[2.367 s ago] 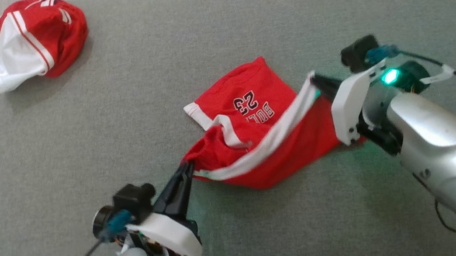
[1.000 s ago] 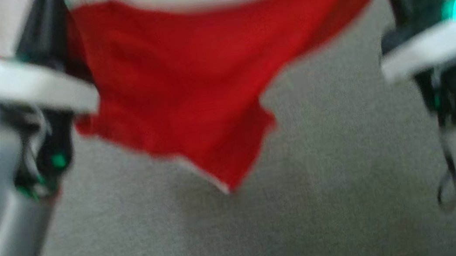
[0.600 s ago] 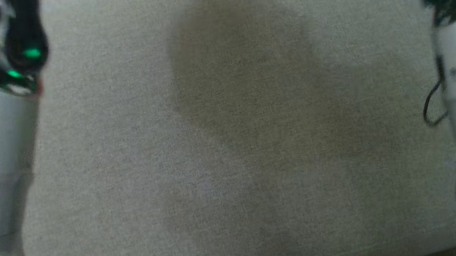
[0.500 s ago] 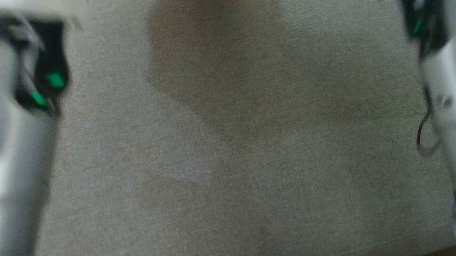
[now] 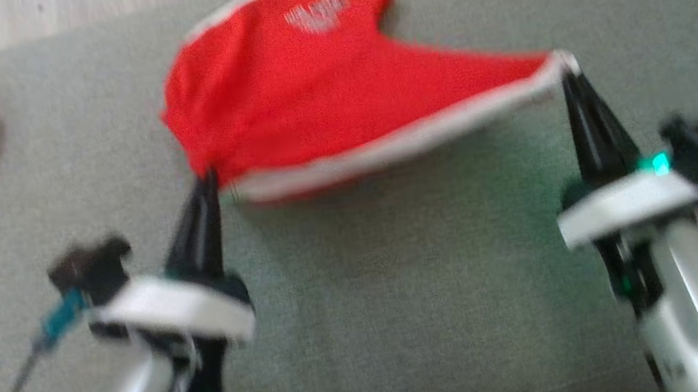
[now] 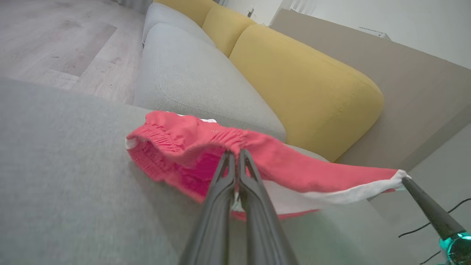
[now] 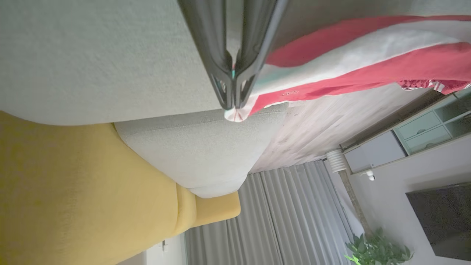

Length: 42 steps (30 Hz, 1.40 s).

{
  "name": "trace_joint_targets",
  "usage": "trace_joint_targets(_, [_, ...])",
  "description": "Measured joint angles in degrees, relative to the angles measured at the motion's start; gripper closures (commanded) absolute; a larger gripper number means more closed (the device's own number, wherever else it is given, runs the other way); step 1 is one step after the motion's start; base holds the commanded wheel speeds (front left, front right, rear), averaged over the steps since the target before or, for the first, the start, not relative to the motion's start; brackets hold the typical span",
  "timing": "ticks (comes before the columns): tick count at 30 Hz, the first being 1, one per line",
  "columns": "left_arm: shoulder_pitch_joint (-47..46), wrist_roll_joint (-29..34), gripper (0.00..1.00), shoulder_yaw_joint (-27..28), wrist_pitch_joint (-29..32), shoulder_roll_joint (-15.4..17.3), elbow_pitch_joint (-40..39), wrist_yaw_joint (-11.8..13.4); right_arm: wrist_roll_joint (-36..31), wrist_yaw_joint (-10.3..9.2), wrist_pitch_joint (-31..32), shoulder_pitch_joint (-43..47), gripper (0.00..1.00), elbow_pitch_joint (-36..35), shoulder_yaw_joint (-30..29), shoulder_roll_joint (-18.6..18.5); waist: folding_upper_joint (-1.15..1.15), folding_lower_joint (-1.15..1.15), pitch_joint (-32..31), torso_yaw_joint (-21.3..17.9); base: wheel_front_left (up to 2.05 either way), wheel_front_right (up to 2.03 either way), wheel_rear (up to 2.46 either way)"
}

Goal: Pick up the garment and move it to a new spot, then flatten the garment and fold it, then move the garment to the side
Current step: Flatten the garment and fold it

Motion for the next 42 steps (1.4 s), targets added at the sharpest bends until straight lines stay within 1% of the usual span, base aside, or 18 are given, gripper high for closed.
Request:
trace_joint_targets(2, [4.5, -0.2, 1.0, -0.7, -0.4, 0.8, -3.7, 1.2, 0.0, 0.0, 0.2, 5.3, 1.0, -3.5, -1.3, 0.2, 0.0, 0.0, -1.4, 0.0, 0.0, 0.0, 0.0])
trace_joint_targets(6, [12.7, 0.1, 1.0, -2.1, -1.0, 2.1, -10.9, 4.2, 0.0, 0.0, 3.0, 15.4, 1.0, -11.6, -3.4, 0.8, 0.0, 0.0, -4.5, -0.1, 0.0, 0.0, 0.0])
trace_joint_targets(10, [19.9, 0.7, 1.0, -2.9, -2.0, 2.9, -18.1, 7.8, 0.3, 0.0, 7.3, 23.7, 1.0, -21.9, -5.7, 1.7, 0.0, -0.01, -7.6, -0.1, 0.0, 0.0, 0.0])
trace_joint_targets(13, [24.4, 0.7, 1.0, -3.2, -2.0, 3.5, -21.9, 10.0, -0.3, 0.0, 11.0, 27.8, 1.0, -28.4, -7.0, 1.7, 0.0, -0.01, -9.1, 0.3, 0.0, 0.0, 0.0])
trace_joint_targets(16, [27.0, -1.2, 1.0, -3.7, -1.9, 3.3, -23.3, 10.0, -0.3, 0.0, 13.6, 29.5, 1.0, -31.8, -7.5, 1.7, 0.0, -0.01, -9.2, 1.5, 0.0, 0.0, 0.0])
trace_joint_targets(19, [27.5, -2.4, 1.0, -4.1, -1.8, 2.7, -23.0, 10.0, -0.3, 0.0, 14.9, 29.3, 1.0, -32.0, -7.5, 1.8, 0.0, 0.01, -8.8, 2.4, 0.0, 0.0, 0.0])
trace_joint_targets(20, [27.1, -3.5, 1.0, -4.6, -1.2, 1.5, -22.0, 9.8, -0.5, 0.0, 16.2, 28.2, 1.0, -31.2, -7.3, 1.8, 0.0, 0.01, -8.0, 3.3, 0.0, 0.0, 0.0])
trace_joint_targets(22, [26.4, -4.5, 1.0, -5.4, -0.3, 0.2, -20.0, 8.9, -1.2, 0.0, 17.3, 25.4, 1.0, -29.2, -7.2, 1.8, 0.0, 0.01, -7.0, 4.3, 0.0, 0.0, 0.0])
trace_joint_targets(25, [23.5, -6.8, 1.0, -5.5, 0.7, -2.3, -16.6, 7.7, -2.0, 0.0, 18.7, 18.7, 1.0, -24.5, -6.1, 0.7, 0.0, 0.02, -5.3, 6.1, 0.0, 0.0, 0.0])
trace_joint_targets(28, [19.3, -9.0, 1.0, -4.9, 1.2, -4.9, -12.9, 6.8, -2.0, 0.0, 19.7, 11.0, 1.0, -19.1, -4.6, -2.4, 0.0, 0.03, -3.8, 8.3, 0.0, 0.0, 0.0])
trace_joint_targets(32, [14.1, -12.3, 1.0, -3.0, 2.4, -7.9, -7.8, 5.8, -2.0, 0.0, 20.3, 1.2, 1.0, -11.0, -1.9, -5.7, 0.0, 0.03, -1.9, 11.2, 0.0, 0.0, 0.0])
trace_joint_targets(35, [10.2, -13.5, 1.0, -2.6, 3.5, -9.6, -3.5, 5.3, -1.9, 0.0, 20.8, -4.9, 1.0, -5.3, 0.6, -7.3, 0.0, 0.03, -0.5, 13.4, 0.0, 0.0, 0.0])
trace_joint_targets(36, [10.2, -13.5, 1.0, -2.6, 3.5, -9.6, -3.5, 5.3, -1.9, 0.0, 20.8, -4.9, 1.0, -5.3, 0.6, -7.3, 0.0, 0.03, -0.5, 13.4, 0.0, 0.0, 0.0])
trace_joint_targets(40, [4.8, -14.3, 1.0, -1.9, 4.4, -11.5, 1.8, 4.3, -1.0, 0.0, 21.3, -12.0, 1.0, 2.6, 3.0, -7.9, 0.0, 0.03, 1.8, 15.5, 0.0, 0.0, 0.0])
trace_joint_targets(42, [2.3, -14.9, 1.0, -1.3, 4.4, -12.6, 4.3, 4.2, -0.9, 0.01, 21.2, -15.2, 1.0, 6.9, 3.8, -8.2, 0.0, 0.03, 3.0, 16.3, 0.0, 0.0, 0.0])
